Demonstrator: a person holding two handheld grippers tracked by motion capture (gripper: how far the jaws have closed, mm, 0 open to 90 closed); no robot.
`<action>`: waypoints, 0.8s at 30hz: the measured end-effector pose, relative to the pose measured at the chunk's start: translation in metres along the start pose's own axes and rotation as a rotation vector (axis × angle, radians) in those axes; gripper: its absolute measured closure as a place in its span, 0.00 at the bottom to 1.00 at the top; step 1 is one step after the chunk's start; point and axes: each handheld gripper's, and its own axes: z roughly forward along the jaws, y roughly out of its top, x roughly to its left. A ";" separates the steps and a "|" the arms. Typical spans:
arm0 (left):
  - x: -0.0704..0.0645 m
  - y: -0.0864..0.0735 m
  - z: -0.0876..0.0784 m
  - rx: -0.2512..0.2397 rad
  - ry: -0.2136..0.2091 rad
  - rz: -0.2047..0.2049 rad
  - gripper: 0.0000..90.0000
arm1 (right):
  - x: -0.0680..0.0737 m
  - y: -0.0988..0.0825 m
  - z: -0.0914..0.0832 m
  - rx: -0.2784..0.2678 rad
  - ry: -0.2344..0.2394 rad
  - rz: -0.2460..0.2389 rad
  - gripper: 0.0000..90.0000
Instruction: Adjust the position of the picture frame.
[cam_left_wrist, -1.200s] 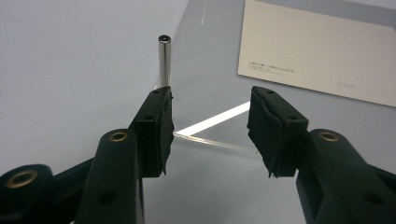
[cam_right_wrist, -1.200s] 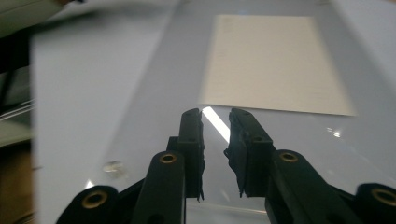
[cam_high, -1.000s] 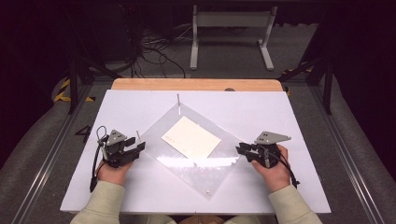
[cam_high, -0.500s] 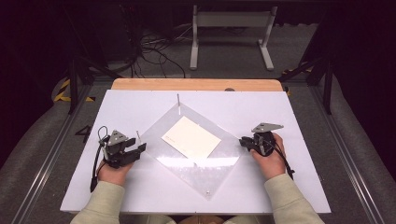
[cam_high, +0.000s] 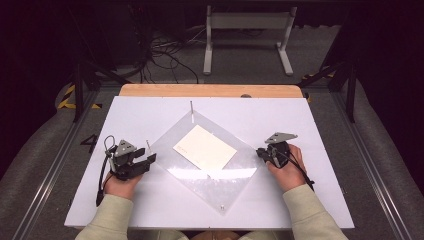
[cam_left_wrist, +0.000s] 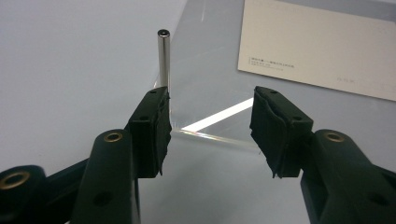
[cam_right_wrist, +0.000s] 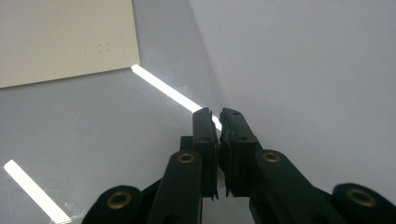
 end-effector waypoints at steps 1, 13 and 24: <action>0.001 -0.001 -0.001 -0.002 0.003 -0.001 0.53 | 0.002 -0.001 -0.003 0.017 0.004 -0.001 0.94; -0.001 0.001 0.002 -0.013 -0.006 -0.012 0.60 | 0.014 -0.017 -0.023 0.051 0.028 -0.006 0.94; -0.001 0.013 0.020 0.005 0.033 -0.009 0.68 | 0.012 -0.018 -0.023 0.041 0.045 0.014 0.94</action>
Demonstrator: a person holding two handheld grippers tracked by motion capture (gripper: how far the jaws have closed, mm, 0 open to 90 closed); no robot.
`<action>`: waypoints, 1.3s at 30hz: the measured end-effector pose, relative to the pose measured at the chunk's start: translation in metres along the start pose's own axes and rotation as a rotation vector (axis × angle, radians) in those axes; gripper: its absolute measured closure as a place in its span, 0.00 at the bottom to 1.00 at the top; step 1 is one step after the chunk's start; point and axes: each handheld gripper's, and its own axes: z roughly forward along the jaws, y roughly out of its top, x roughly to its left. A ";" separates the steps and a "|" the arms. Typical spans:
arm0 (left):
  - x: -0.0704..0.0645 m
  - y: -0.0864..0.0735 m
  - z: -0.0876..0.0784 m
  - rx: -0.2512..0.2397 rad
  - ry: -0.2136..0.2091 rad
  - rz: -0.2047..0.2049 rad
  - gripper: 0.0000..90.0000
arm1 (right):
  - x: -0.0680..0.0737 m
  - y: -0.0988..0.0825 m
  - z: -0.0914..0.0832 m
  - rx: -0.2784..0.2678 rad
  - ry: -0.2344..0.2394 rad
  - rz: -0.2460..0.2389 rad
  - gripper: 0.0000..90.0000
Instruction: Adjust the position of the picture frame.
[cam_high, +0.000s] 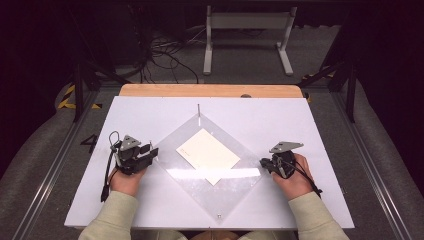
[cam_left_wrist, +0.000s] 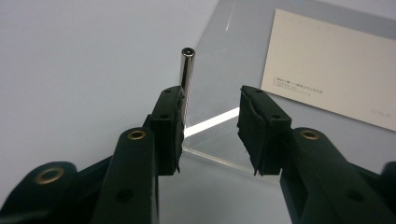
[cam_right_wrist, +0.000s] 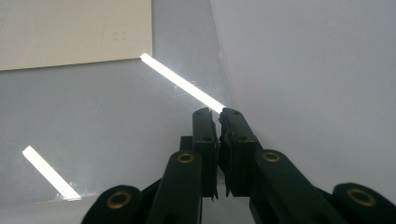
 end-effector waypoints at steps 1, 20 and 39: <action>0.001 0.001 0.001 -0.002 0.009 0.001 0.71 | 0.000 0.000 0.000 -0.002 0.001 0.001 0.94; 0.003 0.058 0.025 0.051 0.075 0.120 0.95 | 0.005 -0.008 -0.006 -0.015 -0.007 0.003 0.94; -0.028 0.120 0.091 0.034 0.024 0.186 0.95 | 0.046 -0.039 -0.039 0.033 0.001 -0.027 0.94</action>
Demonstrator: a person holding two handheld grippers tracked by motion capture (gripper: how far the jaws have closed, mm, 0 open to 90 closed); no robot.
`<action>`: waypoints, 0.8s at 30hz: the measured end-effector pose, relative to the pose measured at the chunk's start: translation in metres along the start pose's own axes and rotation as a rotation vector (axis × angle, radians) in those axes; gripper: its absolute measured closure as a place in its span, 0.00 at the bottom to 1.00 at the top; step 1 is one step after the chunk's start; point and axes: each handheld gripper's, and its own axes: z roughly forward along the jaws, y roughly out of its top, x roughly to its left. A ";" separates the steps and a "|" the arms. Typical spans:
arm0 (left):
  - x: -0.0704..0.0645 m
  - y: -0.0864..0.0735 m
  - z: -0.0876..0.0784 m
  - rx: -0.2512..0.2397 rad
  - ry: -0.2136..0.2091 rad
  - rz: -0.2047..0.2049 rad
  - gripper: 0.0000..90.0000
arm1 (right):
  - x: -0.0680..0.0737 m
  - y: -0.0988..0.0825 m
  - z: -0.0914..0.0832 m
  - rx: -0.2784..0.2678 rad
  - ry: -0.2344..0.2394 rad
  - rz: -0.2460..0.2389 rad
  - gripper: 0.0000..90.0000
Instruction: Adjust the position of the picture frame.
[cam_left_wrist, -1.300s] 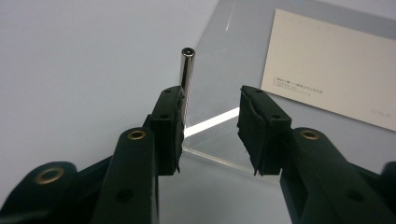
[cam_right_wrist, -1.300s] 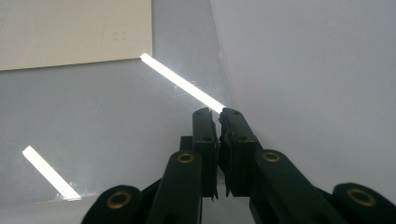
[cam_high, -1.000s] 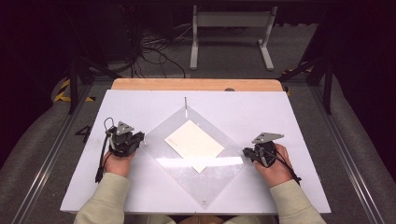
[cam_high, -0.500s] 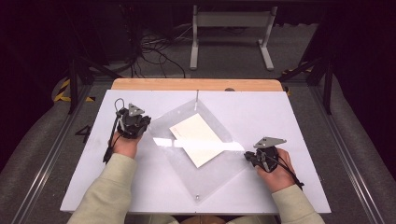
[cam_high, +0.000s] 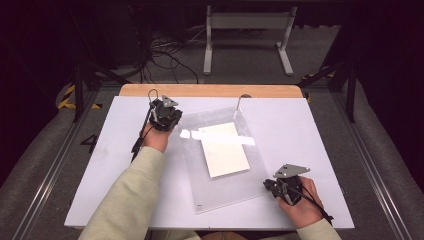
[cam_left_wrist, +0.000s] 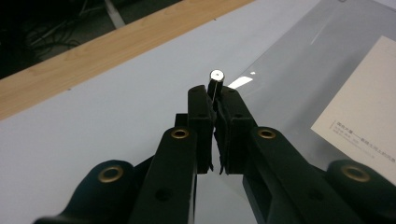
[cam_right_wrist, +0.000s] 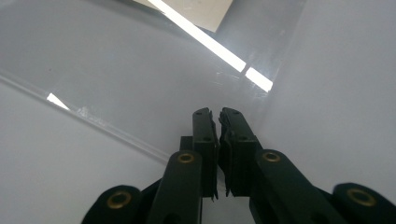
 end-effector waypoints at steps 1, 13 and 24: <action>-0.002 0.001 0.005 0.004 -0.008 -0.003 0.95 | 0.003 -0.002 -0.002 0.002 0.007 0.004 0.94; -0.023 -0.002 0.033 0.018 -0.089 0.002 0.94 | 0.026 -0.026 -0.022 0.011 0.111 0.035 0.94; -0.024 -0.007 0.031 0.022 -0.100 0.008 0.95 | 0.028 -0.028 -0.024 0.015 0.124 0.022 0.94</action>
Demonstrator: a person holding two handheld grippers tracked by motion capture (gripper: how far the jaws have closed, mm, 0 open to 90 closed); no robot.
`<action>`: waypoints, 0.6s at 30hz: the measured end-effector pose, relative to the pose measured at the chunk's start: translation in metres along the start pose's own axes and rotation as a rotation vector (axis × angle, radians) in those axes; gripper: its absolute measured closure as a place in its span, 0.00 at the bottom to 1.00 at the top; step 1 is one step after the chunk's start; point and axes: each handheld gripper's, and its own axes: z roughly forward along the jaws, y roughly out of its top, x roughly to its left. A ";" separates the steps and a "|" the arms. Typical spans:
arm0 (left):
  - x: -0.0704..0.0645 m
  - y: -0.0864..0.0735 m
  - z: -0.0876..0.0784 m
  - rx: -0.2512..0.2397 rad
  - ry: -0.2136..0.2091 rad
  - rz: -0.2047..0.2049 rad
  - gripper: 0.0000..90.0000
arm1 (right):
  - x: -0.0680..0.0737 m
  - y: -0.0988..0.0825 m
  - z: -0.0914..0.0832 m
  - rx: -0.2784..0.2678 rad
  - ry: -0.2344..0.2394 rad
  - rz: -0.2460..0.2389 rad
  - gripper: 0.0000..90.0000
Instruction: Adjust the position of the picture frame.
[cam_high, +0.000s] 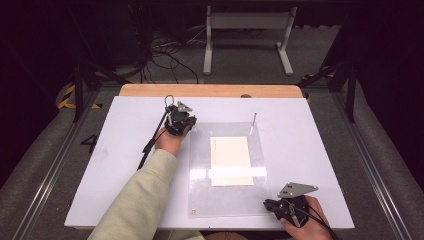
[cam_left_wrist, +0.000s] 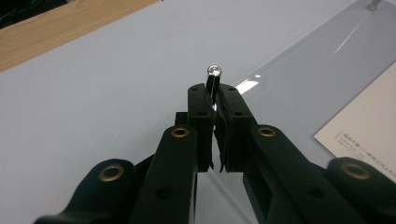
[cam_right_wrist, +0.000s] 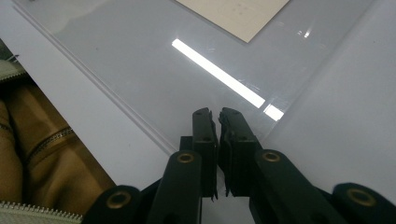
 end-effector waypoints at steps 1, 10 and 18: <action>-0.001 0.000 0.000 0.001 -0.007 -0.005 0.95 | 0.001 0.000 0.000 0.006 -0.001 0.001 0.94; -0.006 -0.008 -0.006 -0.015 -0.042 -0.008 0.95 | 0.010 -0.004 -0.006 0.037 0.020 -0.011 0.94; -0.007 -0.009 -0.007 -0.014 -0.053 -0.003 0.94 | 0.013 -0.007 -0.007 0.038 0.037 -0.010 0.94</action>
